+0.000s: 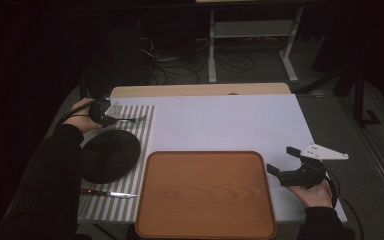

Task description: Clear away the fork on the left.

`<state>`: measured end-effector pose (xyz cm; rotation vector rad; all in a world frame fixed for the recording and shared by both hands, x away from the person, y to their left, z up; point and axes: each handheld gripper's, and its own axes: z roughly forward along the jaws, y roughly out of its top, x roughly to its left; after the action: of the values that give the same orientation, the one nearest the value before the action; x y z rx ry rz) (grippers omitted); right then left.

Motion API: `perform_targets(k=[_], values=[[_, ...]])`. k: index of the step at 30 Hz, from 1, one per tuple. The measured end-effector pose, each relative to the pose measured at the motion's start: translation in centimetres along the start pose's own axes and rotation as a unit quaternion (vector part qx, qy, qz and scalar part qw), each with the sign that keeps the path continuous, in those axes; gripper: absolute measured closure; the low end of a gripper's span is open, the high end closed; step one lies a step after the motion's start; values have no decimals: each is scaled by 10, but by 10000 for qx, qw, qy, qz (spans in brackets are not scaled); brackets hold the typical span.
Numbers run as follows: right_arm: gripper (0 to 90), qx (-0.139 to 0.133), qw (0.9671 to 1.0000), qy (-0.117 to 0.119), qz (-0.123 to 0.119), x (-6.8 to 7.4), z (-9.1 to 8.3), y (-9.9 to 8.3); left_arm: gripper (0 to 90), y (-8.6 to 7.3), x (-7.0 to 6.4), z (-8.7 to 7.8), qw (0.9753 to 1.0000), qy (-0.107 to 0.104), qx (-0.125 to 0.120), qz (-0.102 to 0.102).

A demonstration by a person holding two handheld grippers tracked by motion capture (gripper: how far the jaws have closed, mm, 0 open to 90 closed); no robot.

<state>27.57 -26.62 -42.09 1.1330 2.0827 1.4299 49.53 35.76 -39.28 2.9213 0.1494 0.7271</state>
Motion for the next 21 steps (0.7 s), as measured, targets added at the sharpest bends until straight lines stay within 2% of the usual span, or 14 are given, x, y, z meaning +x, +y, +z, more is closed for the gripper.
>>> perform_targets(k=[8,14,16,18,21], values=[[0,17,10000,34,-17,2,2,0,771,0,1,-31,9998,146,-106,-129],[0,20,10000,46,-29,3,2,1,771,2,-7,-53,9992,174,-265,-262],[0,38,10000,60,-30,3,2,1,771,3,-8,-56,9992,191,-260,-245],[0,47,10000,68,-26,3,3,1,771,5,-13,-66,9987,201,-376,-277],[0,52,10000,69,-24,3,3,1,771,8,-19,-73,9987,216,-409,-209]])
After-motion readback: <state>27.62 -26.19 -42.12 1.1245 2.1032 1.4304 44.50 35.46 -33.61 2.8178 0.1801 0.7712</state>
